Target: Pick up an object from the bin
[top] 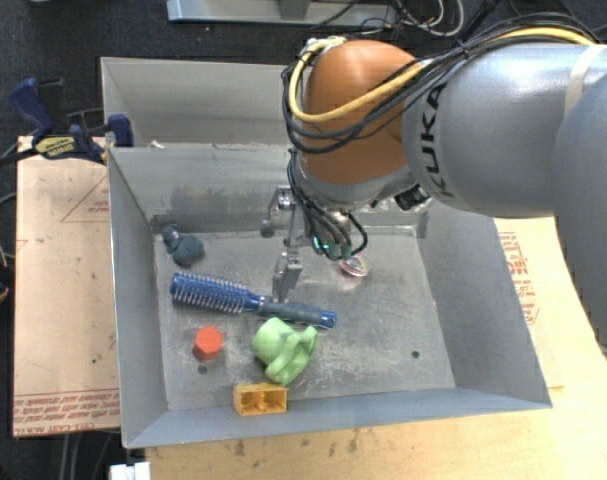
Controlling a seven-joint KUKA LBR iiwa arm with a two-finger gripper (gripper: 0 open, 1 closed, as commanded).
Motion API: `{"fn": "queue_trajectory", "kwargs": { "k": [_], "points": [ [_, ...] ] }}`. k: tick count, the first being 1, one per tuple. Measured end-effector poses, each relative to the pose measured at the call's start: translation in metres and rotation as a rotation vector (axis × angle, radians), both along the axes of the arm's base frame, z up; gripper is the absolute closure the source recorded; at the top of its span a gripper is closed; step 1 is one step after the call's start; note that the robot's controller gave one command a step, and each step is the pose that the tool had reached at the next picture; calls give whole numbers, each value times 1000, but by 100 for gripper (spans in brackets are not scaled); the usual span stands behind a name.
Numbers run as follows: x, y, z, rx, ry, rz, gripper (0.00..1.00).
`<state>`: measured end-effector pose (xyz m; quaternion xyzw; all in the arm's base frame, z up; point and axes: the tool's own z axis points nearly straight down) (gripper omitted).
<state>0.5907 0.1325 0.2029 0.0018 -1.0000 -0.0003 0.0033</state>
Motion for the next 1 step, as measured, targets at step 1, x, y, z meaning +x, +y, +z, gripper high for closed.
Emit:
{"fn": "queue_trajectory", "kwargs": {
  "k": [1],
  "points": [
    [-30,18,-125,2,-13,-80,0]
  ]
}}
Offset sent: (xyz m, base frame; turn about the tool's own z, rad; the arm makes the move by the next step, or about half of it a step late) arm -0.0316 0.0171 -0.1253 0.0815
